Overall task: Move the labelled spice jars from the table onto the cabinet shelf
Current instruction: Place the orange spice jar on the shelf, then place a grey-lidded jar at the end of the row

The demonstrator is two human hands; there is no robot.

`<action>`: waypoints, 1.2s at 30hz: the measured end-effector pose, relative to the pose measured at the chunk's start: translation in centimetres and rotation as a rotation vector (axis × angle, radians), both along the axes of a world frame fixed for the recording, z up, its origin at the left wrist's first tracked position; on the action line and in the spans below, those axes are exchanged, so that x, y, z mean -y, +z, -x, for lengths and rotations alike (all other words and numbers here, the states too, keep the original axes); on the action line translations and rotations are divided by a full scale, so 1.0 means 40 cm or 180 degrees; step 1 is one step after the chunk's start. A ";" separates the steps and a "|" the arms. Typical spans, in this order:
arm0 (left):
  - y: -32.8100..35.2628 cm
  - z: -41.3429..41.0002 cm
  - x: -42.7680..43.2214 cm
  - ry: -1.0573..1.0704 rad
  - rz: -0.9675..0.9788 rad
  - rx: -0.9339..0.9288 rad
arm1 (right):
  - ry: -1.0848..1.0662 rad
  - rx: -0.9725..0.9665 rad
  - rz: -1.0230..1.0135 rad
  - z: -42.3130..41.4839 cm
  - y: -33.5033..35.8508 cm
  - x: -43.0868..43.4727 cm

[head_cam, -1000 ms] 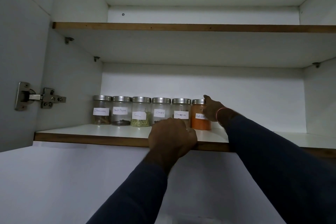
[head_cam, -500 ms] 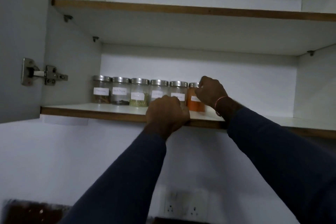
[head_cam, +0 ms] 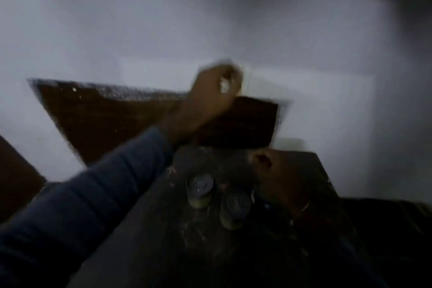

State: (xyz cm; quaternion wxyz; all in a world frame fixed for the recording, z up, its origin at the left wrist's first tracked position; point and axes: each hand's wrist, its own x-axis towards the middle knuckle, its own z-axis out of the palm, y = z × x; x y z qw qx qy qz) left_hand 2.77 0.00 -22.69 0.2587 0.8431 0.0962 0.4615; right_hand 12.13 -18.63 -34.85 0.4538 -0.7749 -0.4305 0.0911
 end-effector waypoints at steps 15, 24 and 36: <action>-0.665 0.259 0.315 0.0369 0.2987 -0.2391 | -0.0228 -0.0376 0.1407 0.140 -0.373 0.030; -0.686 0.274 0.318 0.0598 0.4413 -0.2140 | -0.0127 -0.0762 0.1069 0.097 -0.417 0.009; -0.610 0.267 0.298 -0.2071 0.7116 0.0336 | 0.0925 -0.3383 -0.0416 0.082 -0.265 0.046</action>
